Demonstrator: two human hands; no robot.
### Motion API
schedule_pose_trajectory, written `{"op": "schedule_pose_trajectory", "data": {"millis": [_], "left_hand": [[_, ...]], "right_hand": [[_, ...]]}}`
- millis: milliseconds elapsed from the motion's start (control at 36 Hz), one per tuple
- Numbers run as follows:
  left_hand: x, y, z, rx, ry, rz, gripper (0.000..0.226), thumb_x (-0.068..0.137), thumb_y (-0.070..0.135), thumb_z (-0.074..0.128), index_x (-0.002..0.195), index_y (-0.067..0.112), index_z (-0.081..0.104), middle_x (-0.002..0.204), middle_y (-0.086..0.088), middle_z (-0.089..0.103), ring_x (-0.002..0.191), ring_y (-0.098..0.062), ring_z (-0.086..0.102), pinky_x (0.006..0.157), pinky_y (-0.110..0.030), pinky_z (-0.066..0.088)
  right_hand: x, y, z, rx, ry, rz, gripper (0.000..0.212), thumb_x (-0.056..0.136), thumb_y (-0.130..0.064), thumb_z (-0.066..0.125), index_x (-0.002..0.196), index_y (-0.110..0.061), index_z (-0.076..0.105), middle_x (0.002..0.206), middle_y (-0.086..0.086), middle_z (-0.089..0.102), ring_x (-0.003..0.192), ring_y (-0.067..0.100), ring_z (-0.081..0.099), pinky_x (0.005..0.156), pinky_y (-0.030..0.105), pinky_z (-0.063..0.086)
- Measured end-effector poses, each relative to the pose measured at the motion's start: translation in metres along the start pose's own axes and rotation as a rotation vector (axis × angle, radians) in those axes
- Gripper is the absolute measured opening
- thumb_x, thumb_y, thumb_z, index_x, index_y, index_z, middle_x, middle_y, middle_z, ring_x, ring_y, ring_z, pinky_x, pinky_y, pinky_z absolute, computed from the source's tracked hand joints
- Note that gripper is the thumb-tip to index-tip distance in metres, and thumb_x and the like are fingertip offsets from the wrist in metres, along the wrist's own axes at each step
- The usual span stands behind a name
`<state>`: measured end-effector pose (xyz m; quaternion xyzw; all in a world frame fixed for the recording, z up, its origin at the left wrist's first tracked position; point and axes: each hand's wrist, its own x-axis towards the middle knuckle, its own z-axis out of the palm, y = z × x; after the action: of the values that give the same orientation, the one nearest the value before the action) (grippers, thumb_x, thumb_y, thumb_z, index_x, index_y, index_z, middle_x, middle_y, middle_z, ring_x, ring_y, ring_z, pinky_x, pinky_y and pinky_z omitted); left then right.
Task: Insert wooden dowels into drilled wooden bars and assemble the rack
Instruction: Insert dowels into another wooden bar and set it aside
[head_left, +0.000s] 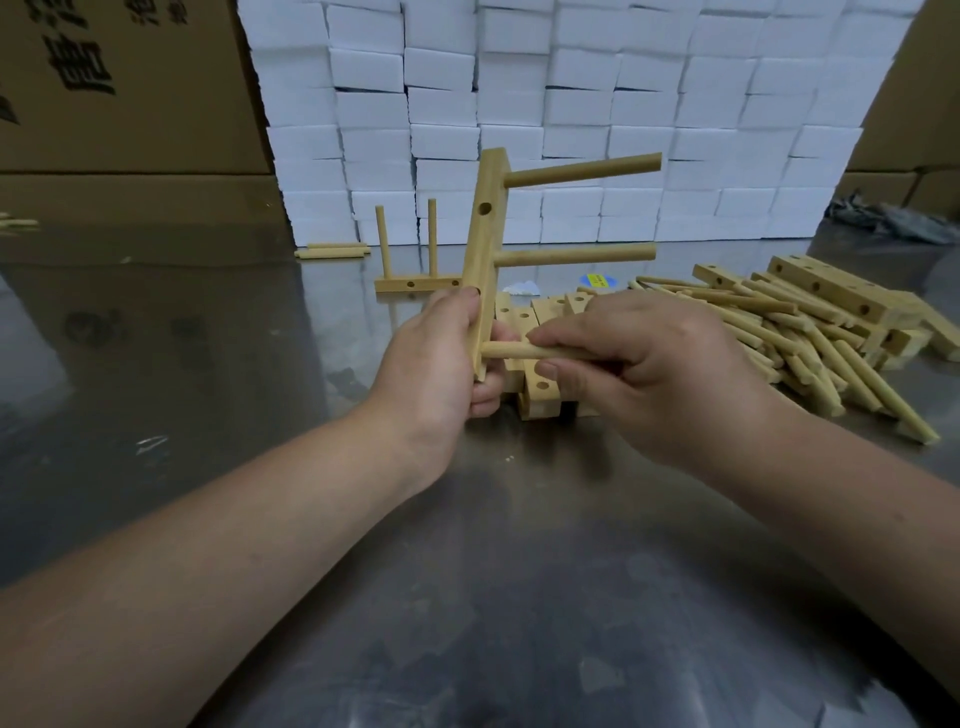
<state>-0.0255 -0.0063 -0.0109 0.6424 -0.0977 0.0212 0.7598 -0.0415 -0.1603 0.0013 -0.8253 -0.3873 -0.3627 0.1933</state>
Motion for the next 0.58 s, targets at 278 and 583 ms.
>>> {"op": "schedule_pose_trajectory", "data": {"millis": [278, 583], "left_hand": [[-0.004, 0.003, 0.002, 0.094, -0.005, 0.107, 0.025, 0.1, 0.021, 0.027, 0.082, 0.011, 0.042, 0.057, 0.002, 0.051, 0.038, -0.011, 0.028, 0.047, -0.029, 0.019], [-0.006, 0.007, 0.003, 0.2, 0.002, 0.214, 0.019, 0.101, 0.021, 0.027, 0.089, 0.021, 0.042, 0.07, 0.0, 0.049, 0.042, -0.002, 0.037, 0.042, -0.017, 0.032]], "right_hand": [[-0.004, -0.007, 0.004, 0.286, -0.043, 0.283, 0.017, 0.082, -0.026, 0.061, 0.094, -0.025, 0.073, 0.061, -0.034, 0.053, 0.066, -0.016, 0.053, 0.062, 0.004, 0.037], [-0.001, -0.012, 0.005, 0.621, -0.044, 0.612, 0.023, 0.085, -0.025, 0.061, 0.063, -0.03, 0.065, 0.04, -0.014, 0.046, 0.039, -0.001, 0.041, 0.041, 0.011, 0.032]]}}
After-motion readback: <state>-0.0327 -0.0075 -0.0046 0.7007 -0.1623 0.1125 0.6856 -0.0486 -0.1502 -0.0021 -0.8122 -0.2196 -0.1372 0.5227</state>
